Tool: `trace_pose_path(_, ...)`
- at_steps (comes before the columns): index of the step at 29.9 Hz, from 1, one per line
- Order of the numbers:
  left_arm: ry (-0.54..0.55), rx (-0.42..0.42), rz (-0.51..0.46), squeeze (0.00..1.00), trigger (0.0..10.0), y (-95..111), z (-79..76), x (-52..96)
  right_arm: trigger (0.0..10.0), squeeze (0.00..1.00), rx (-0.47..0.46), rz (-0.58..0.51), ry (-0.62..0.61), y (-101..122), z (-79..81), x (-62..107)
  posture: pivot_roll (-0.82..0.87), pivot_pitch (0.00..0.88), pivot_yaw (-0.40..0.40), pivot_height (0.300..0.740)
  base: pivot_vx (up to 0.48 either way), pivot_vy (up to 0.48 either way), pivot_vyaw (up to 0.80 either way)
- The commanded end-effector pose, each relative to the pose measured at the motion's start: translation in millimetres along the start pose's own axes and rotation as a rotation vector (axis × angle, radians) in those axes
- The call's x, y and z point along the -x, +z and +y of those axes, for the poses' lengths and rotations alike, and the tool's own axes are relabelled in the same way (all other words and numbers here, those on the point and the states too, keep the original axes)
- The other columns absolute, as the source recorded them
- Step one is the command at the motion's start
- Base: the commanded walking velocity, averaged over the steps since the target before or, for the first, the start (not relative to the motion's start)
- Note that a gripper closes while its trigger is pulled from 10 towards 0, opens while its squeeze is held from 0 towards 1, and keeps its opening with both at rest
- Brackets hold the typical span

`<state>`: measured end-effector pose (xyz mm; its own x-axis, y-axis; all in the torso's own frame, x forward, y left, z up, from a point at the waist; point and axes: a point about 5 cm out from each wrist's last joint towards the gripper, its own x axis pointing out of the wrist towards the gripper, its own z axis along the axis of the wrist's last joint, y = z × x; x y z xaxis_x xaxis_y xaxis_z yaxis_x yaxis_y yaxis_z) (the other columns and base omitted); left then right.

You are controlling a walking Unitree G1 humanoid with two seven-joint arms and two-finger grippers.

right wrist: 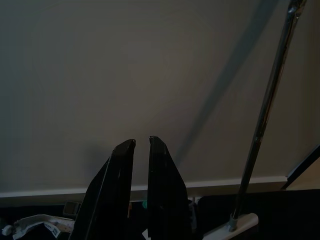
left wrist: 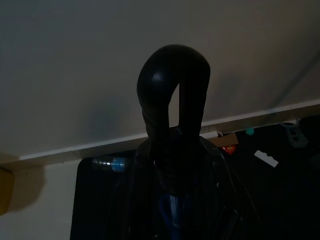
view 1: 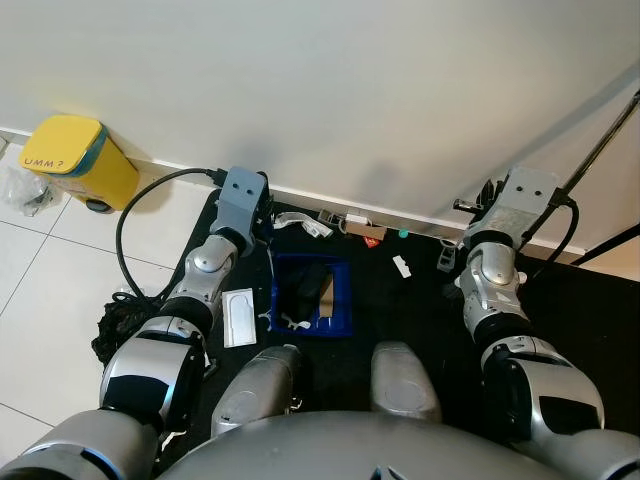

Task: Sweep floor

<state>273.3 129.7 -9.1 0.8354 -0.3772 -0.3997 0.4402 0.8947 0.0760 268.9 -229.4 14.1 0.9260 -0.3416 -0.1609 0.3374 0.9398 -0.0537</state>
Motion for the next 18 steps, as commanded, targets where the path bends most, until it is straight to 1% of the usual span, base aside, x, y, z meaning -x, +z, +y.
trace_pose_path(1,-0.033,-0.007,0.181,0.00,10.0,-34.4,-4.9,12.9,10.0,0.00,-0.010,-0.005,0.013,-0.2,2.8,1.2,-0.02,0.000,0.047,0.740,0.000,0.000,0.00)
trace_pose_path(18,-0.032,-0.006,0.186,0.00,10.0,-34.4,-4.7,12.5,10.0,0.00,-0.007,0.008,0.018,-3.7,1.6,3.2,-0.03,0.000,0.049,0.740,0.000,0.000,0.00)
